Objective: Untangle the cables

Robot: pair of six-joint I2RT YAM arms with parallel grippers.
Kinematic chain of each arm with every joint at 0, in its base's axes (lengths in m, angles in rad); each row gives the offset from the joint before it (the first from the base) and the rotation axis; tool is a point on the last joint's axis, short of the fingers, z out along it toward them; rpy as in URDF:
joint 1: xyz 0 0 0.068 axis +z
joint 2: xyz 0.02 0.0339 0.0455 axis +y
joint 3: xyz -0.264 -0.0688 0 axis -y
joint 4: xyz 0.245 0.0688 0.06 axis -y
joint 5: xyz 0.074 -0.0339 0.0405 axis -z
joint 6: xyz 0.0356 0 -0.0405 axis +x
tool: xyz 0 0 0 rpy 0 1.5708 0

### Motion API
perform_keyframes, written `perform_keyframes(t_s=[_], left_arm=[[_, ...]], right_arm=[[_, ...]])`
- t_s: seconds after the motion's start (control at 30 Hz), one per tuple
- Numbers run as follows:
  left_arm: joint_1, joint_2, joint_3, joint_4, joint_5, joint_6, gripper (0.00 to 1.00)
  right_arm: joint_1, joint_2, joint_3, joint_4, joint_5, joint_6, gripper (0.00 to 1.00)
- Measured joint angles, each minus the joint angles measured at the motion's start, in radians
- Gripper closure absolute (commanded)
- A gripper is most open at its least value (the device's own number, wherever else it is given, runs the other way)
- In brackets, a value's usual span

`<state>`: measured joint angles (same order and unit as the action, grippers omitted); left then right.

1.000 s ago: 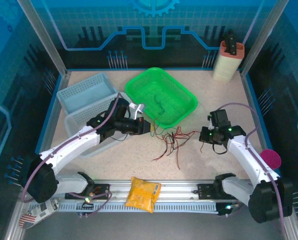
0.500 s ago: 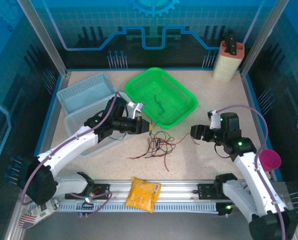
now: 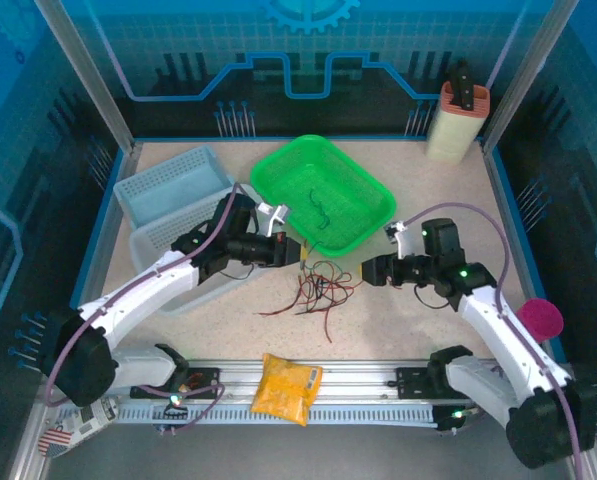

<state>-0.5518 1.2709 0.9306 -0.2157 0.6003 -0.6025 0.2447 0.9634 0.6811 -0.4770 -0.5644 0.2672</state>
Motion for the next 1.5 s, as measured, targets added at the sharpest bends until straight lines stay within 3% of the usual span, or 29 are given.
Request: perform_keyframes(t_s=[0.17,0.37,0.6,0.87,1.37,1.5], left_arm=[[0.0,0.006,0.005,0.003,0.0,0.0,1.0],[0.0,0.008,0.028,-0.01,0.0,0.008,1.0],[0.0,0.011,0.049,-0.02,0.027,0.047,1.0],[0.0,0.012,0.048,-0.021,0.076,0.098,1.0],[0.0,-0.018,0.001,0.003,0.158,0.169,1.0],[0.0,-0.023,0.001,0.003,0.161,0.185,1.0]], right_arm=[[0.045,0.103,0.017,-0.031,0.04,-0.075,0.51],[0.121,0.033,0.017,-0.027,0.064,-0.208,0.5],[0.123,-0.125,0.065,-0.1,0.084,-0.473,0.42],[0.077,-0.064,0.08,-0.173,0.074,-0.765,0.44],[0.11,0.048,0.061,-0.151,0.006,-0.923,0.55],[0.139,0.052,0.045,-0.151,0.006,-0.922,0.65]])
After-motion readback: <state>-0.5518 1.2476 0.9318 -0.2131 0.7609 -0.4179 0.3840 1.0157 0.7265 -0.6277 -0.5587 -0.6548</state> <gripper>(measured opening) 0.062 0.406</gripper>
